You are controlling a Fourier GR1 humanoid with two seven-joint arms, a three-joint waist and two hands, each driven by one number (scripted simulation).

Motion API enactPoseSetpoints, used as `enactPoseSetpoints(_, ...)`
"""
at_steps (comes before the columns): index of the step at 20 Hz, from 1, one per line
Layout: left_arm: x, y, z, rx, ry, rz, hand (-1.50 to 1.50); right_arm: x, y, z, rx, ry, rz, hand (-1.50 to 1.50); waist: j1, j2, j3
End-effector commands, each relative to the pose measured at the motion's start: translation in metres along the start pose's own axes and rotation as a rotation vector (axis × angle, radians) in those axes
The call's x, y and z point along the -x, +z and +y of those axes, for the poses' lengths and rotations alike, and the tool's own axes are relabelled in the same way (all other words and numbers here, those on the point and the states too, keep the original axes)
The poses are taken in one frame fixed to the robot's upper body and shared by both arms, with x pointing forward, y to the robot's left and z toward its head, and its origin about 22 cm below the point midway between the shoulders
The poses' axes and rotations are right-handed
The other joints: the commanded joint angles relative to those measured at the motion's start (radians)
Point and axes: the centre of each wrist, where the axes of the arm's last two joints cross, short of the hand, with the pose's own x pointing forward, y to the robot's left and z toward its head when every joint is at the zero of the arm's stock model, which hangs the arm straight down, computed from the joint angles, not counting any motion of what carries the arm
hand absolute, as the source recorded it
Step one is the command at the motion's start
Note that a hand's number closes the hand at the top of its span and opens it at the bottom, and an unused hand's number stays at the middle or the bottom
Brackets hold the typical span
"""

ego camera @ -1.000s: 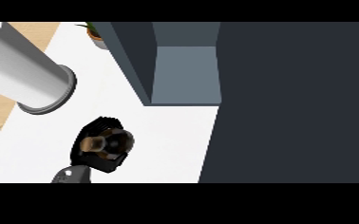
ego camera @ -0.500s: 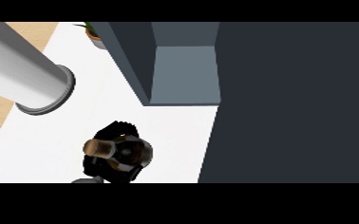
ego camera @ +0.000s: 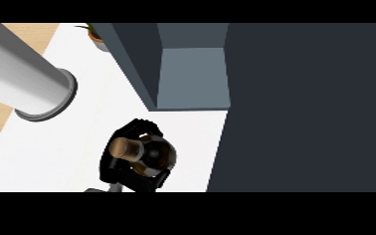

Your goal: Pick up the wine, place it into the cabinet and close the cabinet

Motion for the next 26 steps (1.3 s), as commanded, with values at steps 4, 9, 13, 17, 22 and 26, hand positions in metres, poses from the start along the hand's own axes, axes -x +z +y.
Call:
enactPoseSetpoints(4,-0.003,-0.022,-0.022,-0.076,-0.082,-0.042,1.5,-0.035,0.027,-0.009,-0.007,-0.058,-0.055,-1.5,-0.007,0.004,0.0)
enactPoseSetpoints(9,-0.007,-0.043,-0.017,-0.12,-0.131,-0.034,1.5,-0.043,0.037,-0.009,-0.025,-0.057,-0.053,-1.5,-0.016,0.001,-0.001)
enactPoseSetpoints(13,0.001,-0.058,-0.009,-0.067,-0.174,-0.034,1.5,-0.037,0.024,-0.012,0.0,-0.042,-0.061,-1.5,-0.004,0.006,-0.001)
enactPoseSetpoints(17,-0.025,-0.092,-0.023,-0.087,-0.196,-0.024,1.5,-0.038,0.034,-0.013,-0.004,-0.069,-0.062,-1.5,-0.013,0.003,0.001)
enactPoseSetpoints(22,-0.007,-0.114,-0.018,-0.059,-0.186,0.018,1.5,-0.036,0.025,-0.014,-0.01,-0.048,-0.061,-1.5,-0.01,0.008,-0.001)
enactPoseSetpoints(26,0.001,-0.118,-0.027,-0.076,-0.204,0.027,1.5,-0.033,0.032,-0.01,-0.011,-0.076,-0.046,-1.5,-0.02,0.006,-0.001)
